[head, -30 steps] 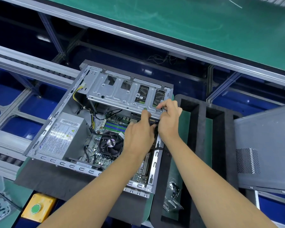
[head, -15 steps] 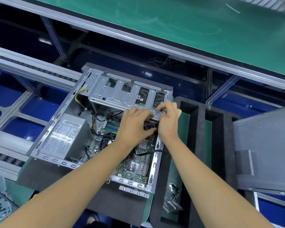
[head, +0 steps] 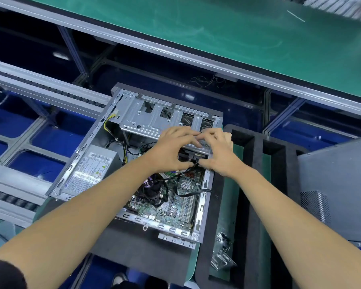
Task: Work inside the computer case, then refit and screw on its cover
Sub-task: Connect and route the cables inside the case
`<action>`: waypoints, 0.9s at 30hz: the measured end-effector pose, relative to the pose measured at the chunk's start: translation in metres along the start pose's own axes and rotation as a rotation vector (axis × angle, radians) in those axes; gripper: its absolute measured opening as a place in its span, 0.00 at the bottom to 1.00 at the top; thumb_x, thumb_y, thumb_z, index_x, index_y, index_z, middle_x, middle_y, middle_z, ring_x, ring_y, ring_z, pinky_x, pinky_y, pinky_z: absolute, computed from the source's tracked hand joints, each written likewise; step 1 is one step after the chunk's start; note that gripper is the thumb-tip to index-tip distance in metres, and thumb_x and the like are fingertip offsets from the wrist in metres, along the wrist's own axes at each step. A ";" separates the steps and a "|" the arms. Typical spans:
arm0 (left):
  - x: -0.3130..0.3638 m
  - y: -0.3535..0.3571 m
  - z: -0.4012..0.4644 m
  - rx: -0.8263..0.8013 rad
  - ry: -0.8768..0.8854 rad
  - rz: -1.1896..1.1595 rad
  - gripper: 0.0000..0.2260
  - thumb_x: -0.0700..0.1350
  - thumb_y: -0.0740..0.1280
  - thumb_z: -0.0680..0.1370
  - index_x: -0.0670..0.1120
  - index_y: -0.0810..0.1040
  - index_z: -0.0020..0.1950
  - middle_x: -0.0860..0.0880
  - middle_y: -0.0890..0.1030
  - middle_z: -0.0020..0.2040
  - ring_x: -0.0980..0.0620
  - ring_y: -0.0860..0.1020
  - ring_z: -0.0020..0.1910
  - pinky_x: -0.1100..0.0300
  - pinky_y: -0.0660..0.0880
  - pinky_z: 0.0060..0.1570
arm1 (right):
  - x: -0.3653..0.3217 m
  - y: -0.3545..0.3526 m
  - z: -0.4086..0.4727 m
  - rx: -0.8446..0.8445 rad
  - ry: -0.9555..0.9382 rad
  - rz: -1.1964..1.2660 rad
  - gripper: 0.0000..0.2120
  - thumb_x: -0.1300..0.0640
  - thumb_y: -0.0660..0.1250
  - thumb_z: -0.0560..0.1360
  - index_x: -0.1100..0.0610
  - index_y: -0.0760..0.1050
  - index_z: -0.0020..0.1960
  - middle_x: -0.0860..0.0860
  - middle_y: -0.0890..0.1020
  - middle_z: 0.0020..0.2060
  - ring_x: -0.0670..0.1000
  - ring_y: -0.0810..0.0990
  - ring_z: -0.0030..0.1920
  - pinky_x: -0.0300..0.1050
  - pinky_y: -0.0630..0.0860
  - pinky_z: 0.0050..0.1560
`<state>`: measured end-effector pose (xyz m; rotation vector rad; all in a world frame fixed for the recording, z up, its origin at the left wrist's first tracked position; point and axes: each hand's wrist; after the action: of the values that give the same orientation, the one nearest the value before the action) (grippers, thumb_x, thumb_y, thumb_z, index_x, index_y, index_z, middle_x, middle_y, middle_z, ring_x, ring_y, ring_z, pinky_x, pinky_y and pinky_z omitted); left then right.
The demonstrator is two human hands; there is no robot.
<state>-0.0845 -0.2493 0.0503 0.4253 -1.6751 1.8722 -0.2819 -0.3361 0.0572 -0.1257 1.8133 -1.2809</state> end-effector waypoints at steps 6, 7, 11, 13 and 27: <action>0.005 0.000 0.007 -0.002 -0.025 0.020 0.22 0.53 0.78 0.69 0.55 0.79 0.62 0.58 0.76 0.65 0.58 0.72 0.67 0.50 0.51 0.78 | 0.002 -0.007 0.012 -0.019 -0.122 -0.284 0.26 0.44 0.73 0.64 0.44 0.68 0.59 0.43 0.66 0.56 0.48 0.60 0.55 0.52 0.67 0.55; 0.007 -0.002 0.009 0.000 -0.043 0.026 0.22 0.53 0.78 0.69 0.55 0.78 0.61 0.58 0.77 0.62 0.58 0.74 0.64 0.51 0.54 0.77 | 0.001 -0.009 0.014 -0.024 -0.142 -0.340 0.27 0.44 0.73 0.64 0.45 0.68 0.59 0.44 0.67 0.56 0.49 0.62 0.55 0.52 0.69 0.53; 0.017 -0.010 0.018 -0.025 -0.125 0.065 0.20 0.51 0.79 0.65 0.55 0.78 0.55 0.59 0.81 0.50 0.53 0.78 0.50 0.56 0.75 0.52 | -0.003 -0.014 0.014 -0.021 -0.179 -0.438 0.25 0.42 0.74 0.64 0.46 0.67 0.55 0.45 0.68 0.54 0.49 0.65 0.55 0.47 0.72 0.42; 0.022 -0.013 0.024 -0.077 -0.150 0.123 0.20 0.50 0.79 0.65 0.55 0.77 0.53 0.57 0.83 0.46 0.50 0.80 0.45 0.53 0.79 0.45 | -0.005 -0.014 0.014 -0.005 -0.181 -0.468 0.23 0.41 0.73 0.64 0.46 0.65 0.51 0.43 0.67 0.51 0.48 0.65 0.54 0.45 0.68 0.38; 0.019 -0.008 0.023 -0.113 -0.062 0.272 0.19 0.53 0.74 0.71 0.54 0.77 0.61 0.54 0.84 0.50 0.50 0.81 0.48 0.53 0.77 0.48 | -0.002 -0.012 0.014 0.014 -0.208 -0.512 0.21 0.41 0.69 0.65 0.43 0.58 0.46 0.41 0.65 0.45 0.45 0.62 0.50 0.41 0.60 0.31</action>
<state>-0.0977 -0.2676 0.0715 0.2193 -1.9514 1.9571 -0.2755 -0.3502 0.0667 -0.7273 1.6450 -1.5606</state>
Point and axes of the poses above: each hand's wrist, its own z-axis towards the middle knuckle, its own y-axis out of the palm, x = y × z
